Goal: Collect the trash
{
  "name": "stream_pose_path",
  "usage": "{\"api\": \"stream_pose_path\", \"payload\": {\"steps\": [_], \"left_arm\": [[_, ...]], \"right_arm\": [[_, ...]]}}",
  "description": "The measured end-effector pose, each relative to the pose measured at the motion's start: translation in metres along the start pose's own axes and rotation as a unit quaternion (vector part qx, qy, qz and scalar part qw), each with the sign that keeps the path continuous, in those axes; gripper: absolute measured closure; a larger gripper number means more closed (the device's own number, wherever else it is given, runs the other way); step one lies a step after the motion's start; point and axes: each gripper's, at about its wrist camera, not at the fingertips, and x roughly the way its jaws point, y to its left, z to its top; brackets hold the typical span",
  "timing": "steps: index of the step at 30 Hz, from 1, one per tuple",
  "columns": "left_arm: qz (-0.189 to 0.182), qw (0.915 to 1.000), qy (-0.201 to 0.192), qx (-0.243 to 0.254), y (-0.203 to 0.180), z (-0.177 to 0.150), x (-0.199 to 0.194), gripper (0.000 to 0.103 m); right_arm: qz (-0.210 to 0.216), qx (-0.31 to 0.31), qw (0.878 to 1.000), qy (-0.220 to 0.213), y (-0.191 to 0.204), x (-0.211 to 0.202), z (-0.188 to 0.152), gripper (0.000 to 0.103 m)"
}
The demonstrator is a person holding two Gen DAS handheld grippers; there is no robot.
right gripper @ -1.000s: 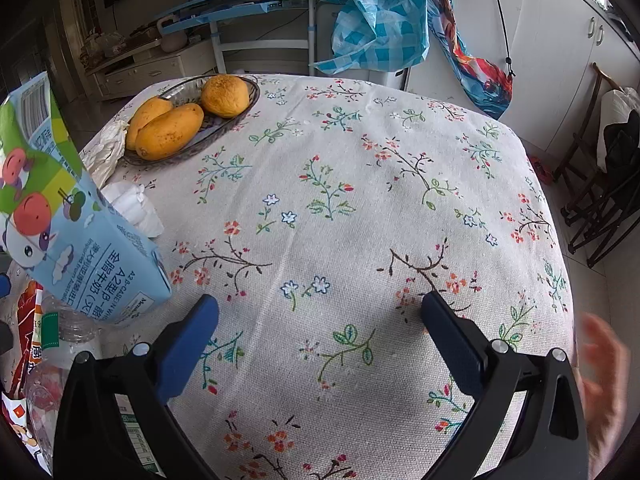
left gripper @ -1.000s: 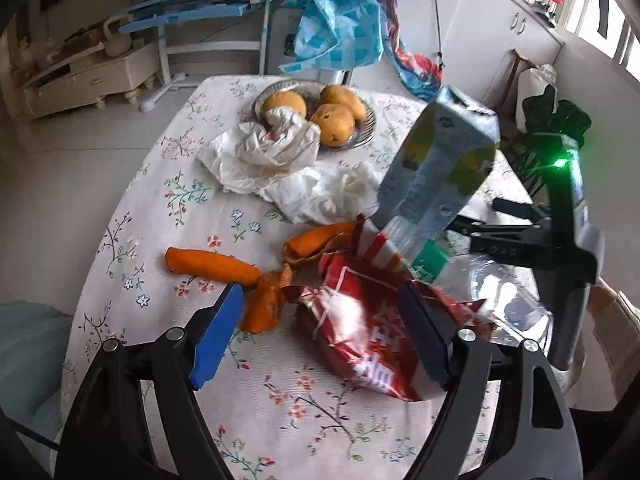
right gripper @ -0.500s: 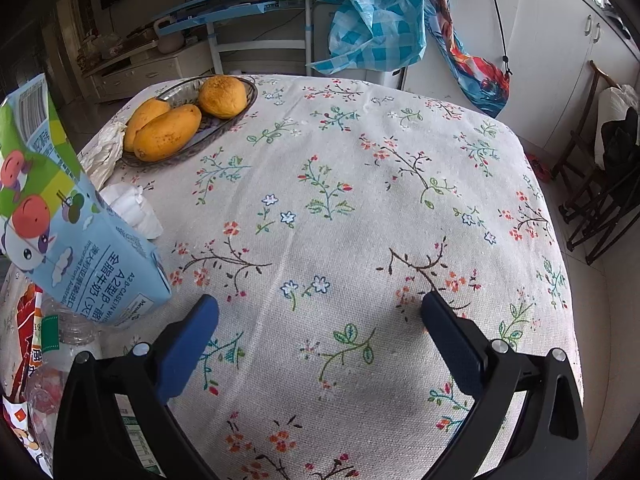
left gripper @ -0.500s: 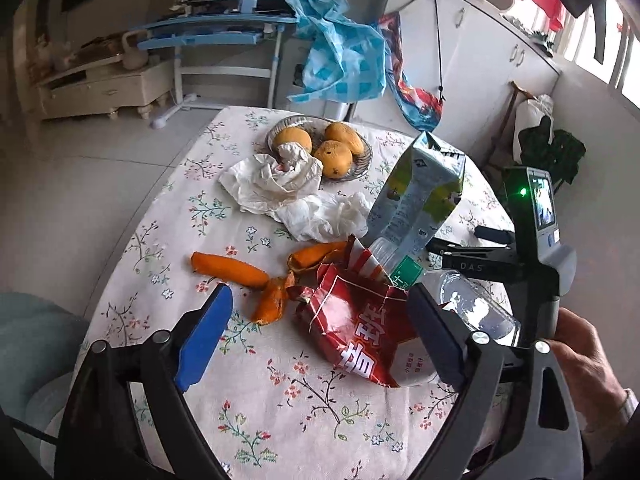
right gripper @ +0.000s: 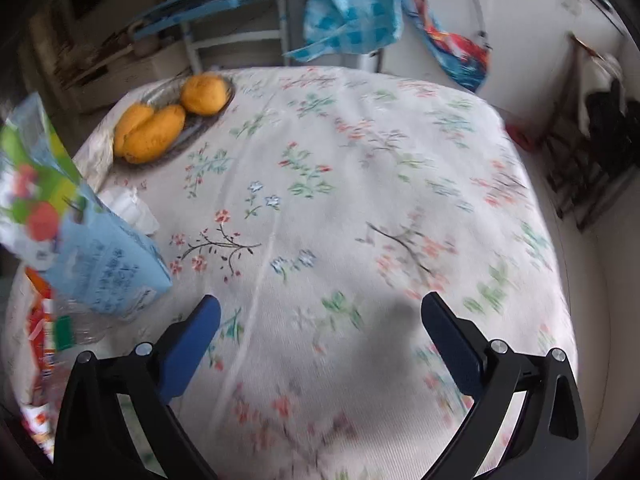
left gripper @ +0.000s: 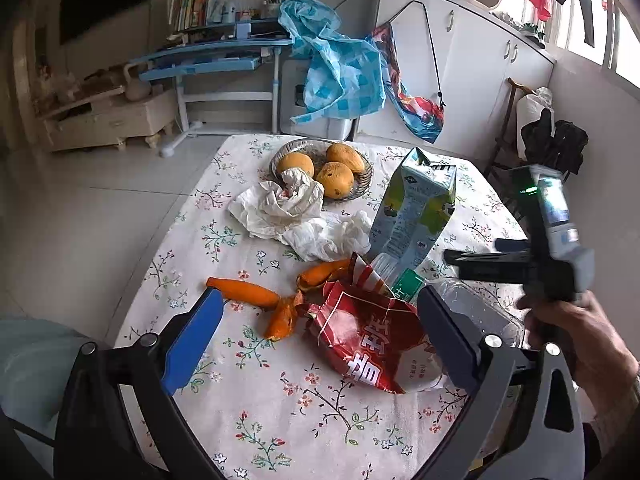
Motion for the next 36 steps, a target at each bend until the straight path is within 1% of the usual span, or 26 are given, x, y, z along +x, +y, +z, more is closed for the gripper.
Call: {"api": "stream_pose_path", "payload": {"steps": [2,3,5,6,7,9,12,17,21,29,33,36], "left_arm": [[0.004,1.0000,-0.001,0.003,-0.001,0.000,-0.001,0.008],[0.009,0.9999,-0.001,0.007,-0.002,0.000,-0.002,0.008],[0.017,0.9998,-0.003,0.013,-0.004,-0.001,-0.002,0.008],[0.022,0.9996,-0.003,0.017,-0.006,-0.001,-0.002,0.008],[0.026,0.9995,-0.005,0.019,-0.007,0.000,-0.003,0.008],[0.033,0.9992,-0.012,0.019,-0.008,-0.001,-0.006,0.007],[0.046,0.9984,-0.021,0.024,-0.010,-0.001,-0.009,0.007],[0.058,0.9979,-0.021,0.022,-0.009,0.000,-0.008,0.007],[0.061,0.9976,-0.023,0.022,-0.009,0.002,-0.010,0.007],[0.062,0.9977,-0.021,0.016,-0.002,0.002,-0.006,0.007],[0.081,0.9964,-0.016,0.016,0.004,0.002,-0.001,0.007],[0.094,0.9955,-0.011,0.005,0.014,0.004,0.002,0.007]], "right_arm": [[-0.009,-0.005,0.999,-0.032,0.001,-0.029,-0.004,0.006],[-0.015,-0.014,0.998,-0.062,0.004,-0.052,-0.008,0.006],[-0.013,-0.008,0.993,-0.119,0.006,-0.090,-0.019,0.006],[0.003,-0.001,0.988,-0.153,0.006,-0.110,-0.030,0.006],[0.020,0.003,0.984,-0.178,0.006,-0.122,-0.039,0.006],[0.046,-0.005,0.977,-0.208,0.010,-0.132,-0.050,0.006],[0.046,-0.026,0.976,-0.210,0.017,-0.133,-0.046,0.006],[0.080,-0.014,0.973,-0.216,0.014,-0.138,-0.045,0.006],[0.100,-0.014,0.974,-0.202,0.017,-0.135,-0.048,0.006],[0.114,-0.039,0.974,-0.191,0.024,-0.133,-0.051,0.006],[0.110,-0.048,0.975,-0.189,0.026,-0.131,-0.053,0.006],[0.129,-0.044,0.975,-0.176,0.026,-0.126,-0.051,0.006]]}}
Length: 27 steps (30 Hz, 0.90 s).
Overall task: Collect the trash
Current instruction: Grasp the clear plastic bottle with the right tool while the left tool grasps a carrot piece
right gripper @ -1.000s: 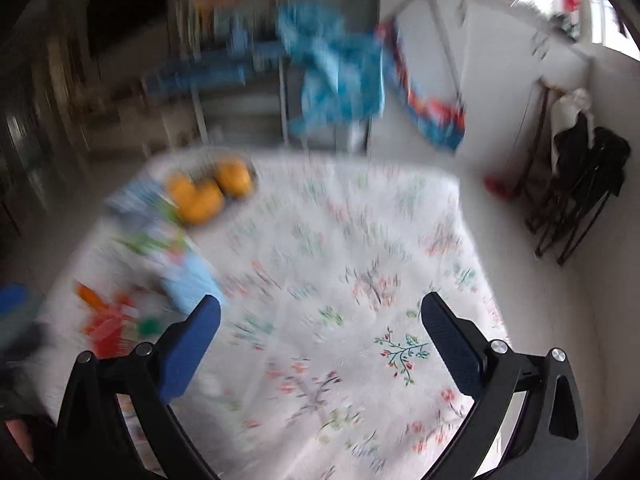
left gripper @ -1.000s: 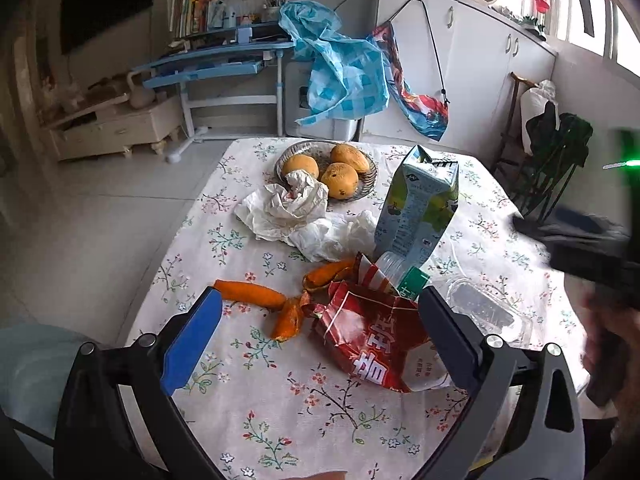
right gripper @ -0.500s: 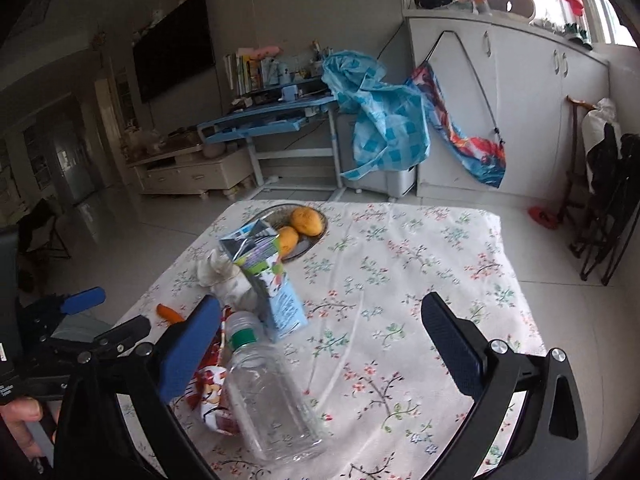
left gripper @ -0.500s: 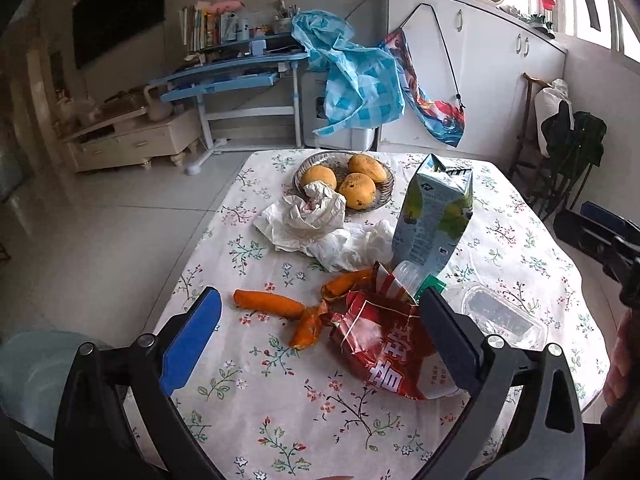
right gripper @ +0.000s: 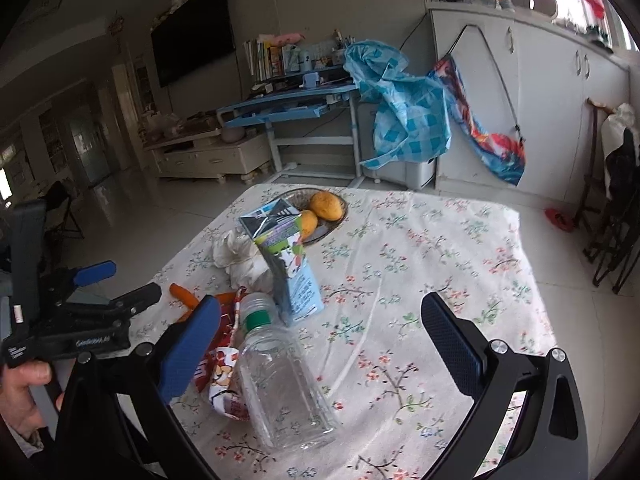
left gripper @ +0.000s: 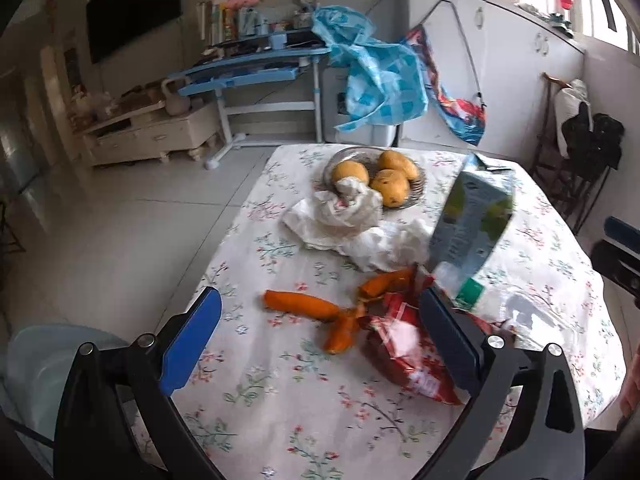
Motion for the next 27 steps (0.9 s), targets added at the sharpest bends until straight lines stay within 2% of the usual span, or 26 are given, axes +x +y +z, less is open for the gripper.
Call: {"api": "stream_pose_path", "payload": {"steps": [5,9,14,19,23,27], "left_arm": [[-0.014,0.9996,0.022,-0.011,0.009,-0.001,0.009,0.007],[-0.021,0.9992,0.033,0.009,-0.001,-0.005,0.015,0.007],[-0.008,0.9991,0.040,0.012,0.000,-0.006,0.020,0.008],[0.012,0.9988,0.046,0.011,0.018,0.000,0.026,0.023],[0.031,0.9975,0.058,0.026,0.029,0.005,0.032,0.028],[0.022,0.9966,0.078,0.015,0.034,0.007,0.043,0.029]], "right_arm": [[0.017,-0.007,0.999,0.027,0.004,0.010,-0.004,0.006],[0.021,-0.017,0.998,0.053,0.007,0.018,-0.010,0.006],[0.032,-0.032,0.996,0.073,0.014,0.023,-0.014,0.006],[0.033,-0.057,0.994,0.090,0.023,0.028,-0.020,0.006],[0.040,-0.078,0.989,0.116,0.029,0.033,-0.027,0.007],[0.044,-0.093,0.986,0.134,0.030,0.035,-0.033,0.007]]}}
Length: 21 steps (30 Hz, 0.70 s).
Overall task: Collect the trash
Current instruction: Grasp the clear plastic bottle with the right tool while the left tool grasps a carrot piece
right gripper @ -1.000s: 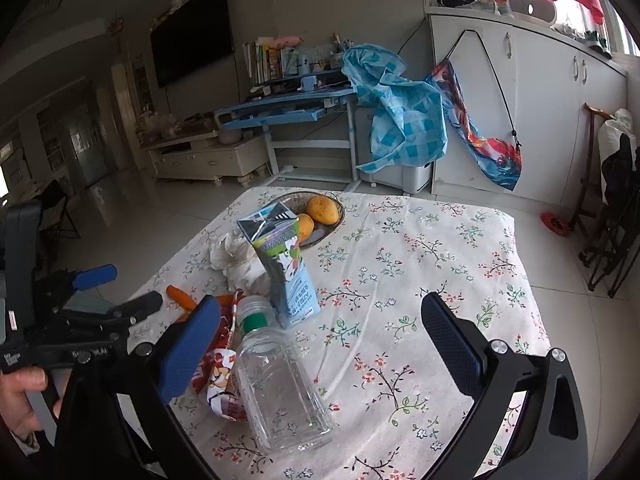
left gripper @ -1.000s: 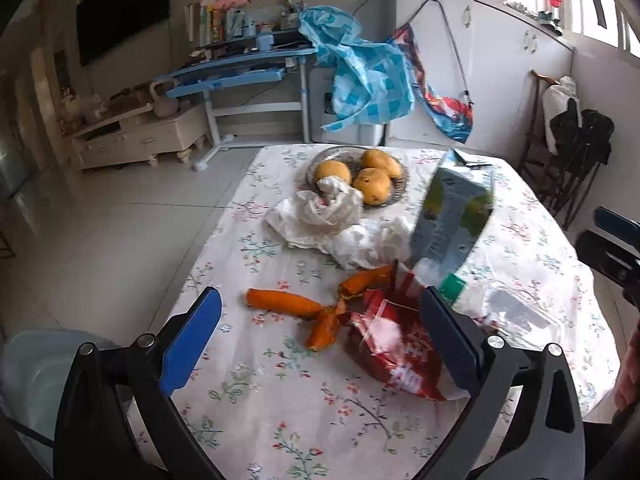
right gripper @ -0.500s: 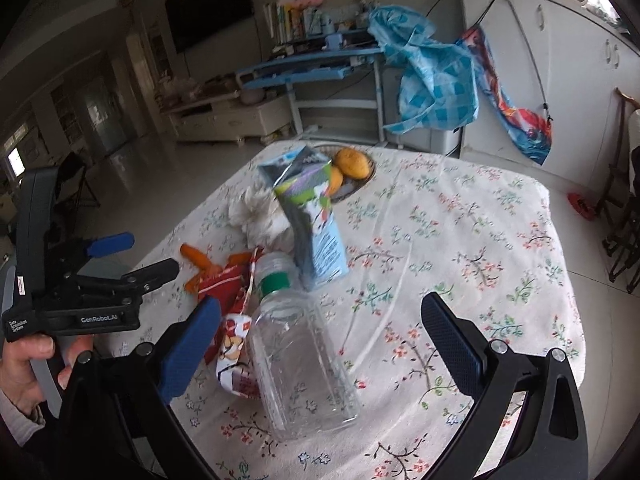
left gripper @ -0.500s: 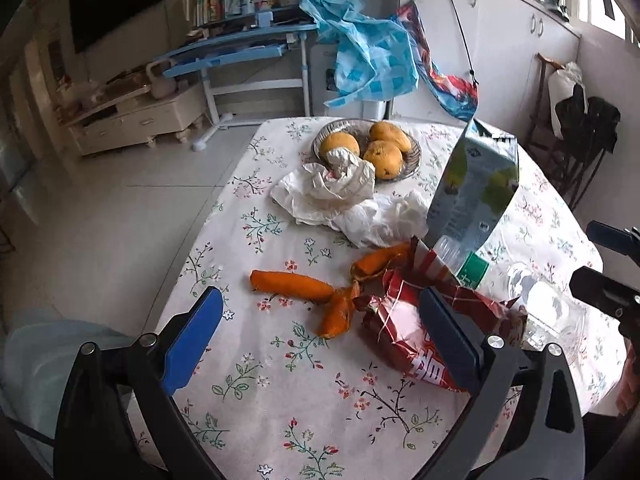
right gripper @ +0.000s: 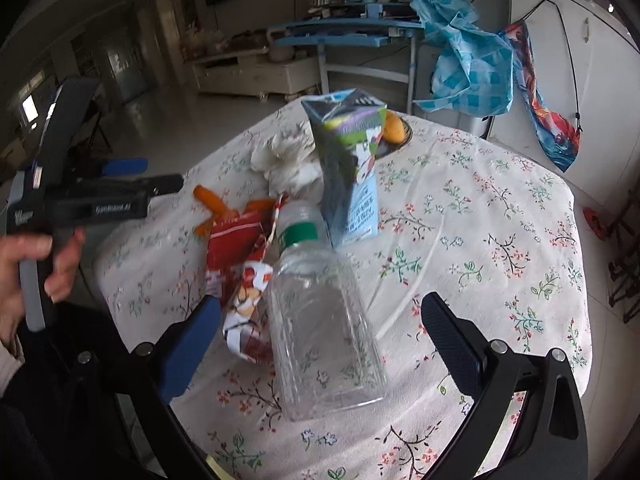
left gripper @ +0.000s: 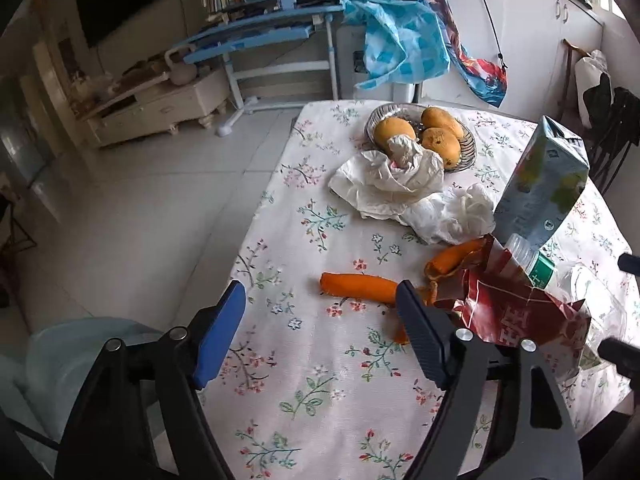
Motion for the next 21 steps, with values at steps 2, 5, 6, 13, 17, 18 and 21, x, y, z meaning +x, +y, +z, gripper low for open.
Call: {"api": "stream_pose_path", "payload": {"steps": [2,5,6,13,17,18,21], "left_arm": [[-0.004,1.0000,0.004,-0.007,0.000,0.000,0.005,0.029],[-0.038,0.9974,0.034,-0.051,0.004,0.002,0.024,0.029],[-0.039,0.9966,0.042,-0.059,0.005,0.002,0.030,0.029],[-0.026,0.9932,0.068,-0.092,0.000,0.004,0.053,0.035],[-0.042,0.9891,0.083,-0.114,0.000,0.007,0.068,0.047],[-0.042,0.9898,0.081,-0.110,-0.002,0.009,0.069,0.049],[-0.050,0.9908,0.078,-0.099,-0.007,0.009,0.071,0.066]], "right_arm": [[-0.002,-0.003,1.000,0.005,-0.001,0.001,-0.001,0.007],[-0.008,-0.003,1.000,0.015,-0.003,0.004,-0.003,0.008],[-0.008,-0.002,1.000,0.017,-0.004,0.005,-0.003,0.009],[-0.003,0.012,0.999,0.030,-0.012,0.011,-0.003,0.019],[0.000,0.015,0.999,0.035,-0.012,0.015,-0.003,0.021],[0.000,0.014,0.999,0.035,-0.012,0.016,-0.003,0.021],[0.000,0.010,0.999,0.040,-0.010,0.020,-0.003,0.022]]}}
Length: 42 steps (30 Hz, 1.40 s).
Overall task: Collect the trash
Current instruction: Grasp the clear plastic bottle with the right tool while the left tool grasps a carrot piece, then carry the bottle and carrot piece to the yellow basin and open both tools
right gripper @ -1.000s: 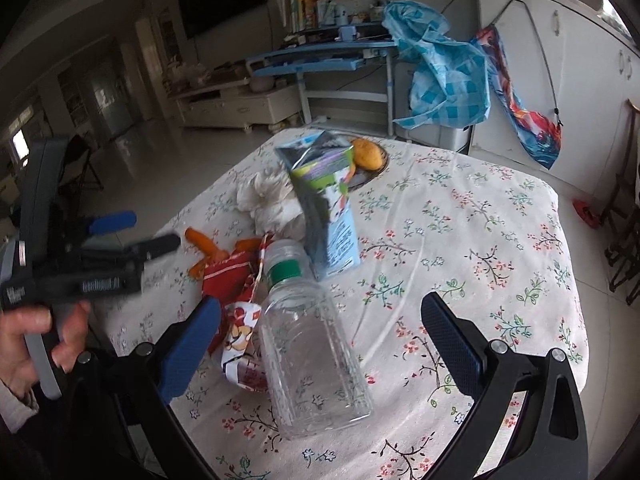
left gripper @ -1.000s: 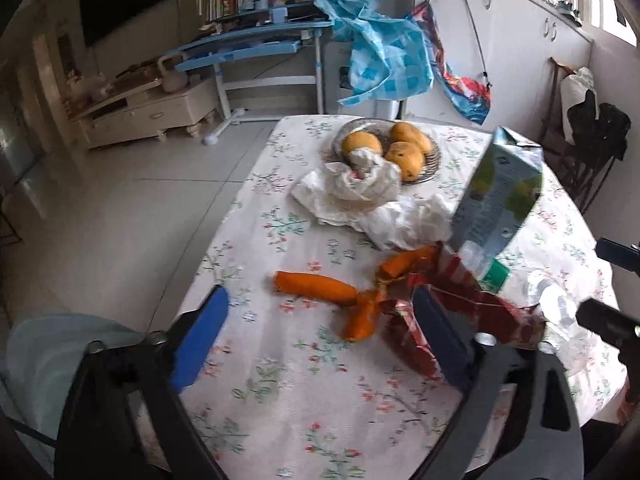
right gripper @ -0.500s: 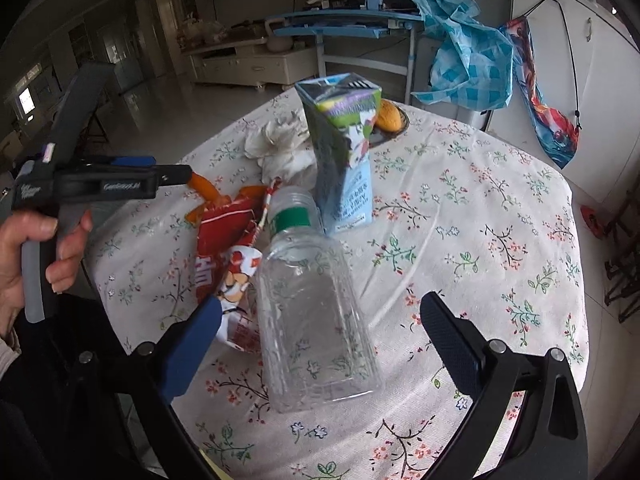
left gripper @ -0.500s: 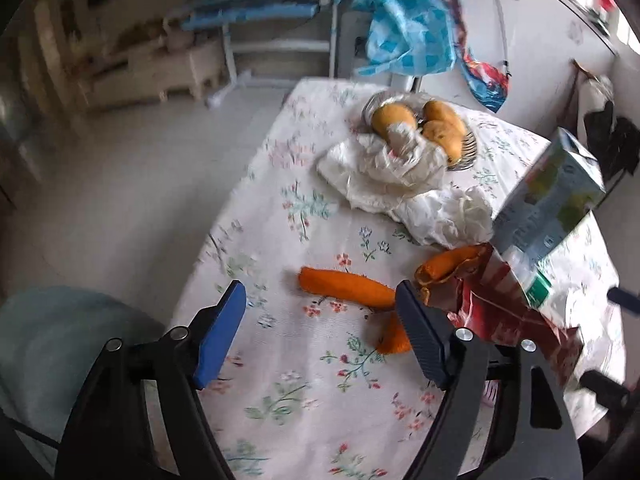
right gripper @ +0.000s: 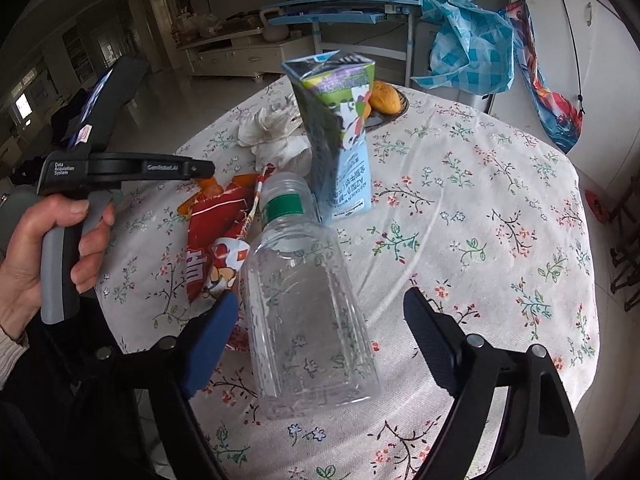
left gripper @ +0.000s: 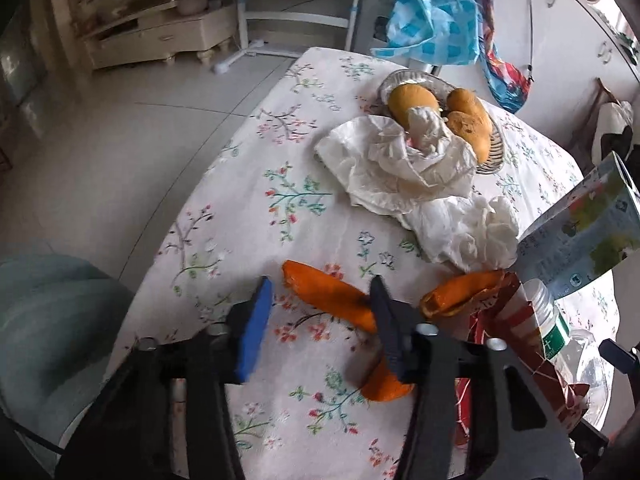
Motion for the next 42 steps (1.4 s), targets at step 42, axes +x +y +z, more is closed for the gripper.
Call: {"api": "stream_pose_path", "payload": {"steps": [42], "left_arm": [[-0.044,0.9971,0.010,0.062,-0.007,-0.011,-0.014,0.068]], "right_arm": [[-0.011,0.039,0.999,0.031,-0.026,0.011,-0.007,0.047]]}}
